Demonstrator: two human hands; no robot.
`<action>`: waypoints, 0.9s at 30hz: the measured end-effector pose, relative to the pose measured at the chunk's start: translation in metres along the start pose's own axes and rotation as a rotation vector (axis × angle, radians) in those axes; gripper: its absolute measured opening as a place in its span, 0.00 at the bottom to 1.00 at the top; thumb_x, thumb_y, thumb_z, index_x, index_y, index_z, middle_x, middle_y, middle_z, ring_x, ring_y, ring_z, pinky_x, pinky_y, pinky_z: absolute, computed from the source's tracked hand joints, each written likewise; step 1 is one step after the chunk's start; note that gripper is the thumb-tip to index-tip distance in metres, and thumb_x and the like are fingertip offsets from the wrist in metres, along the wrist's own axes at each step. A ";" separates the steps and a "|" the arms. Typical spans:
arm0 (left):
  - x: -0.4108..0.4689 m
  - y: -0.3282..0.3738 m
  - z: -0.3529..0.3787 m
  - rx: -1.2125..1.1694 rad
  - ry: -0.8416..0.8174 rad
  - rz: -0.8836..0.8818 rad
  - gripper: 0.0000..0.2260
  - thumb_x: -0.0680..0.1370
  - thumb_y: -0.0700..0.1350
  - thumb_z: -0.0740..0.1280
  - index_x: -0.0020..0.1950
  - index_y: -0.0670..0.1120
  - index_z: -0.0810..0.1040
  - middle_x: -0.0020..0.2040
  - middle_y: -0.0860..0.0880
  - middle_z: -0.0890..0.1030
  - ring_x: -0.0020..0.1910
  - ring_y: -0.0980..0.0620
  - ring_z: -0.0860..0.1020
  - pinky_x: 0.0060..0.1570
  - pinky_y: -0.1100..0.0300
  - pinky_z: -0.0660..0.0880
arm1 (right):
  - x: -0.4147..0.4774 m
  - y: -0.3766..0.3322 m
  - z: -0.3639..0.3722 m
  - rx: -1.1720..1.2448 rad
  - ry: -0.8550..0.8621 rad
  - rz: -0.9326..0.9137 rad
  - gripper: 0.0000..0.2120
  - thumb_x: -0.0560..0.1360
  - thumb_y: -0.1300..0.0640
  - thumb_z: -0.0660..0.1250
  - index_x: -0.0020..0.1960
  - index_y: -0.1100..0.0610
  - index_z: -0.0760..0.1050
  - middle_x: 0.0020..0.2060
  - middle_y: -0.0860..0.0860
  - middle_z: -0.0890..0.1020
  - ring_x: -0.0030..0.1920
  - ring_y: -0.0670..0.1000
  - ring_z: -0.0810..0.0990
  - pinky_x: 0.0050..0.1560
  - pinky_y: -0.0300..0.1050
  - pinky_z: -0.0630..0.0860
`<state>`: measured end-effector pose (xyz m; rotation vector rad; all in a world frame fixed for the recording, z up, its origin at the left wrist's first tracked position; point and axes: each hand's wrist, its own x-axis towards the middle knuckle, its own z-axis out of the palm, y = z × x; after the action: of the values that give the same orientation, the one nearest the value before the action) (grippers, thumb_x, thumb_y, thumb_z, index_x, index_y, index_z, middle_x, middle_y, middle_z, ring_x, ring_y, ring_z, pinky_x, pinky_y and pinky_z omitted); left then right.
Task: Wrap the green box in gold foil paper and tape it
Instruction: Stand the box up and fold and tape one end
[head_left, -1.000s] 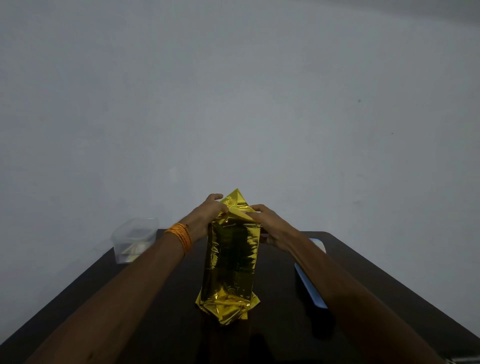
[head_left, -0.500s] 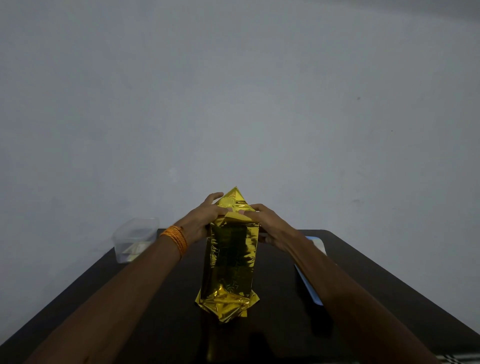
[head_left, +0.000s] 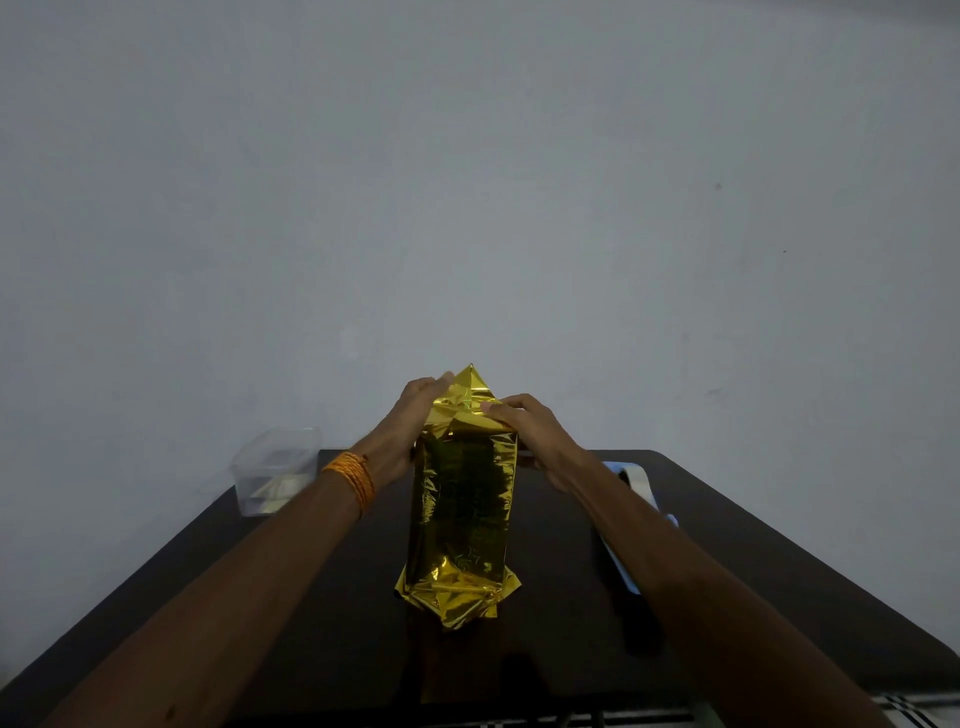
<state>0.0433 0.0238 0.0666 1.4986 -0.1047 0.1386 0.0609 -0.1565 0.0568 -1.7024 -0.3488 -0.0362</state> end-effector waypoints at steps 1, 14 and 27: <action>0.000 0.000 -0.002 0.033 0.029 0.034 0.27 0.77 0.61 0.65 0.71 0.48 0.66 0.64 0.43 0.76 0.60 0.44 0.79 0.57 0.47 0.79 | -0.001 -0.002 0.001 -0.005 0.014 -0.016 0.18 0.79 0.44 0.65 0.62 0.56 0.72 0.51 0.53 0.79 0.45 0.49 0.78 0.44 0.44 0.74; -0.025 0.078 0.051 0.359 0.191 0.630 0.06 0.77 0.42 0.68 0.54 0.46 0.81 0.52 0.50 0.82 0.53 0.54 0.79 0.51 0.62 0.75 | -0.027 0.006 -0.077 -0.153 0.401 -0.116 0.11 0.78 0.51 0.67 0.54 0.57 0.78 0.46 0.54 0.83 0.43 0.50 0.79 0.44 0.45 0.77; -0.014 -0.036 0.164 0.725 -0.197 0.329 0.09 0.72 0.38 0.70 0.51 0.44 0.83 0.44 0.47 0.82 0.48 0.46 0.82 0.51 0.49 0.81 | -0.079 0.073 -0.159 -0.425 0.455 0.194 0.09 0.77 0.56 0.68 0.40 0.60 0.76 0.36 0.57 0.75 0.35 0.51 0.71 0.36 0.43 0.68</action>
<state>0.0380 -0.1425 0.0401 2.2091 -0.5032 0.3162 0.0313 -0.3362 -0.0048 -2.0746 0.1788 -0.3708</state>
